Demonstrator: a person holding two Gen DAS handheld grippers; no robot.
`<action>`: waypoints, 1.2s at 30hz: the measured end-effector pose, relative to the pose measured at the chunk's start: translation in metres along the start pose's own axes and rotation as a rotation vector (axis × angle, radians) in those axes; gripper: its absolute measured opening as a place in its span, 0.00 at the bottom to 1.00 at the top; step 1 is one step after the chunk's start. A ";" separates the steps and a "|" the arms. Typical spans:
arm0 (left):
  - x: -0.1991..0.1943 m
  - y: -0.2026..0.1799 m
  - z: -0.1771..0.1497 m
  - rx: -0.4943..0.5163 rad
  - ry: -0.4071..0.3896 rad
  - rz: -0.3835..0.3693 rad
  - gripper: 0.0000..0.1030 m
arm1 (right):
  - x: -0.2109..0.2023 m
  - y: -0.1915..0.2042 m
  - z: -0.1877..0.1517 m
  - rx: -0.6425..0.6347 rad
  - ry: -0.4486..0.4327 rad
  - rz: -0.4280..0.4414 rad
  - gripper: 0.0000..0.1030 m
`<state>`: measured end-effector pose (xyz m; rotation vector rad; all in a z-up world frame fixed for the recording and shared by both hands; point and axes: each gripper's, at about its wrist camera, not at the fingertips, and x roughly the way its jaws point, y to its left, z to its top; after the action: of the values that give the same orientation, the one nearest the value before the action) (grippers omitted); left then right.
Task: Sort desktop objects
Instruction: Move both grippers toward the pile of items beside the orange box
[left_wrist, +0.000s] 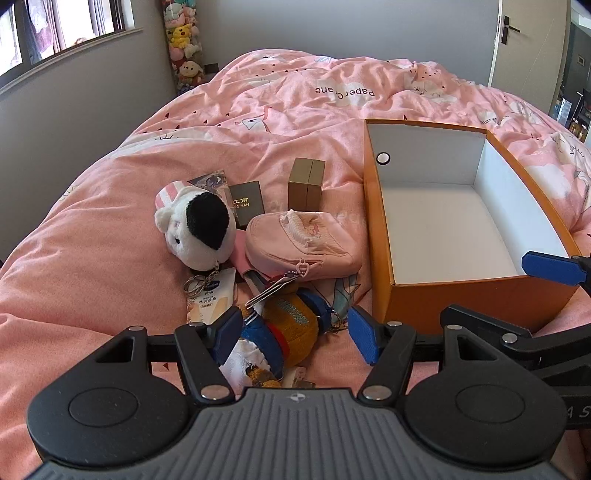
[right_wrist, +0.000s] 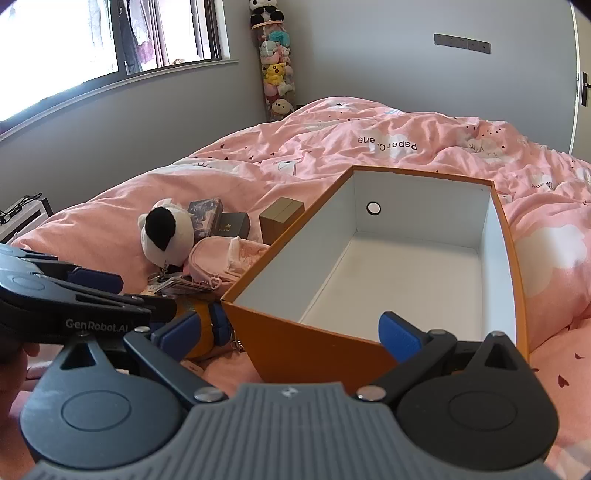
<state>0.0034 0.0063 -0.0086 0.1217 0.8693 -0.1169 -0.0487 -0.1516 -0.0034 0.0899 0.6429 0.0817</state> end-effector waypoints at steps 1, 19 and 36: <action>0.000 0.000 0.000 0.000 0.000 0.000 0.72 | 0.000 0.000 0.000 -0.001 0.000 0.000 0.99; 0.001 0.002 -0.001 -0.002 0.006 -0.008 0.72 | 0.003 0.003 0.000 -0.020 0.009 -0.007 0.99; 0.003 0.022 0.009 -0.034 0.008 -0.028 0.72 | 0.016 0.003 0.015 -0.054 0.057 0.052 0.95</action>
<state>0.0152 0.0265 -0.0037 0.0786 0.8808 -0.1279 -0.0272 -0.1480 -0.0002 0.0525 0.6952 0.1523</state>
